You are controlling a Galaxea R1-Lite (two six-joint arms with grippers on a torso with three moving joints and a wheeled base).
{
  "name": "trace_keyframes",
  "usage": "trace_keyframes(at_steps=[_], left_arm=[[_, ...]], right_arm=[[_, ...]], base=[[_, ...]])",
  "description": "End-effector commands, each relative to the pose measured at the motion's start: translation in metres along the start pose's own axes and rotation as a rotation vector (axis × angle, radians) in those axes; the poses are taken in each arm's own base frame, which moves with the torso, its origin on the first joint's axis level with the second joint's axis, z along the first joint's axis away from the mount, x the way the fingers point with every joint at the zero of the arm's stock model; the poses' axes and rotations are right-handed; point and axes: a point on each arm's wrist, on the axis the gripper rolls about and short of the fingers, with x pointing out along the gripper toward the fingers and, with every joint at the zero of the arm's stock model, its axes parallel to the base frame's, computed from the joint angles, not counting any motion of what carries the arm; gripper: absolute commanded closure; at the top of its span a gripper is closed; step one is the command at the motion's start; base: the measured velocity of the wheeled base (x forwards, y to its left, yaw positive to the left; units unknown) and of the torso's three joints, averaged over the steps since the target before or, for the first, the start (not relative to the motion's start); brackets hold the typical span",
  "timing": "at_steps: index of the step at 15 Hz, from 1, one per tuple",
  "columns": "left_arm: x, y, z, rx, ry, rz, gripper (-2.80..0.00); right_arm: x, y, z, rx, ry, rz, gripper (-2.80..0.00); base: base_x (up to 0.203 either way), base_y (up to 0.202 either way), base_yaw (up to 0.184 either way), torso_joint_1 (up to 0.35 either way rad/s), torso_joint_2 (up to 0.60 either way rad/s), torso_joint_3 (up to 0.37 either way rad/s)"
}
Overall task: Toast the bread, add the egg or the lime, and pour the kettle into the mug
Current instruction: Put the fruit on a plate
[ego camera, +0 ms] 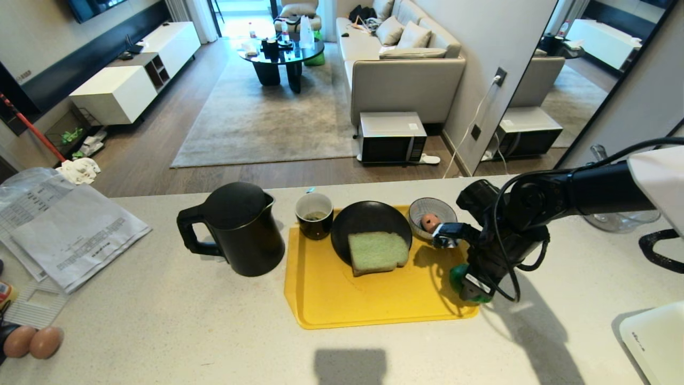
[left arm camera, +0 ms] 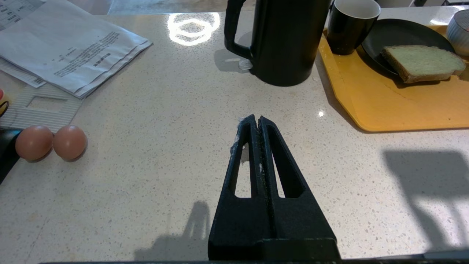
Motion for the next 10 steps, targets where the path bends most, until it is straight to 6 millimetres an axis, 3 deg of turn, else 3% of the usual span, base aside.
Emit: trace_keyframes(at_steps=[1,10], left_arm=[[0.001,0.0,-0.004,0.0,0.011,0.0,0.0],[0.001,0.0,-0.004,0.0,0.011,0.0,0.0]], right_arm=[[0.004,0.008,0.007,-0.024,0.006,0.008,0.0],[0.015,0.015,0.025,-0.021,-0.014,0.011,0.0]], base=[[0.0,0.0,0.0,0.0,0.0,0.0],[0.0,0.0,0.0,0.0,0.0,0.0]])
